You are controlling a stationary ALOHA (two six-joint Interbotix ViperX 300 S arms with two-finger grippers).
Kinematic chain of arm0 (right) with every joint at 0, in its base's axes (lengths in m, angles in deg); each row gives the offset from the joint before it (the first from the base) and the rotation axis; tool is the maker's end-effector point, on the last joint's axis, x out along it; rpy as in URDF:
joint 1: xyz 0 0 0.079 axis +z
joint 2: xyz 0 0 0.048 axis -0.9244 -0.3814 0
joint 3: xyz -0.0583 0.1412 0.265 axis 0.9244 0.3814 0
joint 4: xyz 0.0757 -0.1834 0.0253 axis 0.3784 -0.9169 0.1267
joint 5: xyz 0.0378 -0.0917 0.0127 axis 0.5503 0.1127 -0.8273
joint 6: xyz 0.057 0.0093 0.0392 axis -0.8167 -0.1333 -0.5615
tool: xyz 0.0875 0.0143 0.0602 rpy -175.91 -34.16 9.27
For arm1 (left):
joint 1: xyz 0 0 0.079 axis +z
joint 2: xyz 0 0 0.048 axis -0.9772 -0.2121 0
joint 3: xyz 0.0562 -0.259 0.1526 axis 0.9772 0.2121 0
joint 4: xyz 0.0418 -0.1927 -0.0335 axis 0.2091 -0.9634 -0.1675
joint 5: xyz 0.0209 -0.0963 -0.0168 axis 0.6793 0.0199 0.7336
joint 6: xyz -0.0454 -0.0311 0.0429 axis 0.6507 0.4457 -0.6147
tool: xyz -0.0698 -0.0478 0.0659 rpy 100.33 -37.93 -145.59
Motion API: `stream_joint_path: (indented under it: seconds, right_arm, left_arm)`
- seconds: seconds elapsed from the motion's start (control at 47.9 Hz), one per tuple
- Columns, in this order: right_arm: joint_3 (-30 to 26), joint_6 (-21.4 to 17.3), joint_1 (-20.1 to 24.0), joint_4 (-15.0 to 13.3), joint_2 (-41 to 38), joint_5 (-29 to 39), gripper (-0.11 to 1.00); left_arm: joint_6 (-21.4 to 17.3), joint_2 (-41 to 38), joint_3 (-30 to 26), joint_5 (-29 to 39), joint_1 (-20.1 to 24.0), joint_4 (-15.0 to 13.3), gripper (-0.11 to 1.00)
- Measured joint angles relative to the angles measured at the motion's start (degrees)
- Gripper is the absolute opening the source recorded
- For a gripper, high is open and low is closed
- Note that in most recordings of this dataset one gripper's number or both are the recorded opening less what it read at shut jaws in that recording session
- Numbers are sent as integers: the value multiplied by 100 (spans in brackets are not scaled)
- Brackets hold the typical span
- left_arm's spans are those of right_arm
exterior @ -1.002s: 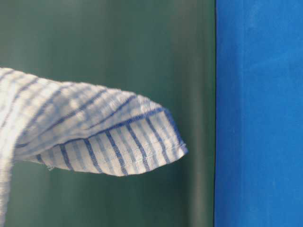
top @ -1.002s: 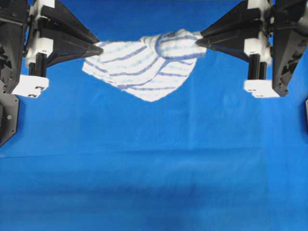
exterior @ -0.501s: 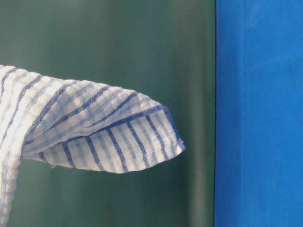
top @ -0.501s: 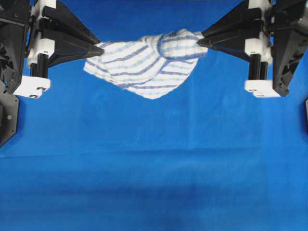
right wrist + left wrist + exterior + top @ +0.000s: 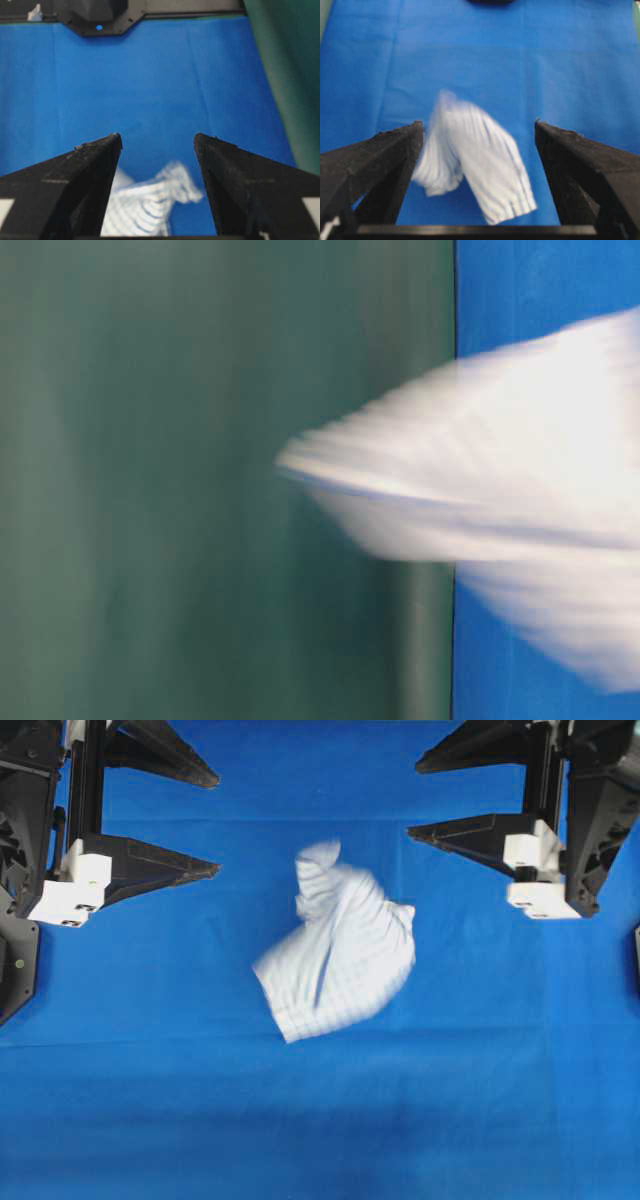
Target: Lift the towel with both arms.
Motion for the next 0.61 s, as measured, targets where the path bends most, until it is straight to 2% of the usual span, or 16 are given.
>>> stream_joint_path:
  seconds: [0.188,0.397,0.605]
  right_arm:
    - [650,-123,-9,-9,18,-70,64]
    - [1758,-519,18,0,0,-624,64]
    - [2619,-589,123,9,-79,-1107,64]
  left_arm:
    - [35,0,615,-176,0,-9,87]
    - [35,-123,1837,-1169,-44,0,87]
    - [44,-422,2733,-2241,-211,-9,87]
